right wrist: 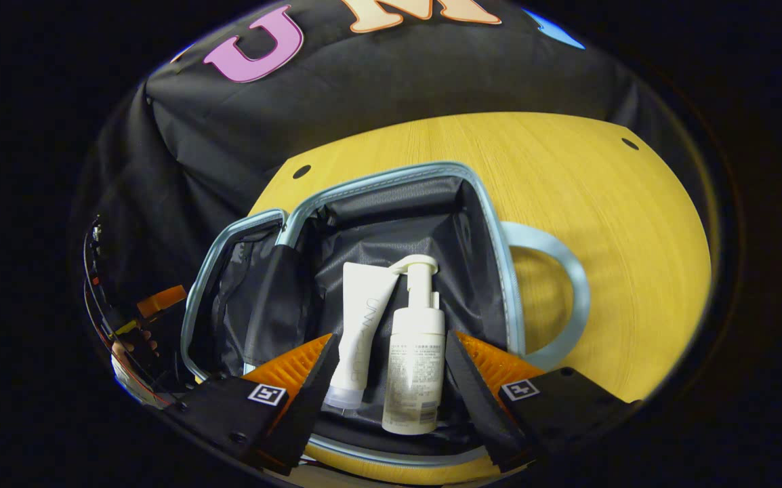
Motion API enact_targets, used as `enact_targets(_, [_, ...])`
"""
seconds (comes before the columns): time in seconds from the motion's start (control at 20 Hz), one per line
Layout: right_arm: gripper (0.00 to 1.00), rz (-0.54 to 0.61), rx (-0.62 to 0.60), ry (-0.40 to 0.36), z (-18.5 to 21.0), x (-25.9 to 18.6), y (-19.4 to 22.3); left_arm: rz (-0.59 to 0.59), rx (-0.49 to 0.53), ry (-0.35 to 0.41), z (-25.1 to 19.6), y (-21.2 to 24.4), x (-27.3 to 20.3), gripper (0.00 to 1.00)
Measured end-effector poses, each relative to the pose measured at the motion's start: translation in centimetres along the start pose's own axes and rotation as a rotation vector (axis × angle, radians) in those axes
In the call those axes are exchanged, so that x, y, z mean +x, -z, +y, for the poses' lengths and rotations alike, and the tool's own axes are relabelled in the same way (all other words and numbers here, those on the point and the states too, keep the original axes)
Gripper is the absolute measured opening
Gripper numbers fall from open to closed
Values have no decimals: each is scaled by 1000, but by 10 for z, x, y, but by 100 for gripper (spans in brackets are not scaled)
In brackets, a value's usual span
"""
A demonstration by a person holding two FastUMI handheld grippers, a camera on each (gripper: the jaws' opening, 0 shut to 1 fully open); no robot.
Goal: First open the suitcase, pack the skin care products into it, and then close the suitcase.
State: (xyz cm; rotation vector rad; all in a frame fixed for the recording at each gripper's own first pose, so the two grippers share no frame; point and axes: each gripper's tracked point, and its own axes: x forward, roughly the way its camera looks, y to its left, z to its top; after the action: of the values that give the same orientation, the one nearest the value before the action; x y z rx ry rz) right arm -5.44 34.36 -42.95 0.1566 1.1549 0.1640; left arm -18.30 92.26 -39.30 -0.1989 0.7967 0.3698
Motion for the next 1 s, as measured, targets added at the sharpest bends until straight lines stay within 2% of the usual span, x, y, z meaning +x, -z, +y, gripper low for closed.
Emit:
enact_targets(0.1, [99,-47,0,-9,-2,-13,-15,3,-3,2,5,-2,6,94])
enact_targets(0.2, [99,-92,9,-16,-5,-26,-29,13,-3,-32,19,0,15,94])
enact_targets(0.3, [96,-122,16,-7,-11,-35,-38,20,-38,-53,31,2,21,94])
enact_targets(0.35, [99,-131,19,2,-16,-37,-41,45,-50,-57,36,8,25,94])
enact_targets(0.45, [96,-138,23,25,-26,-38,-43,99,-60,-50,37,23,35,94])
enact_targets(0.5, [99,-133,23,38,-32,-37,-43,117,-59,-47,38,27,39,94])
enact_targets(0.55, [96,-130,28,49,-36,-36,-41,126,-57,-50,41,29,43,95])
enact_targets(0.75, [99,-127,35,68,-44,-34,-39,157,-24,-48,44,35,64,94])
enact_targets(0.85, [99,-128,28,79,-48,-36,-39,168,-29,-17,40,35,66,91])
enact_targets(0.9, [99,-130,29,83,-49,-37,-40,182,-30,4,37,38,69,83])
enact_targets(0.95, [99,-135,29,84,-51,-39,-41,179,-42,26,31,38,70,81])
enact_targets(1.0, [99,-141,28,87,-54,-41,-43,188,-48,51,26,39,71,72])
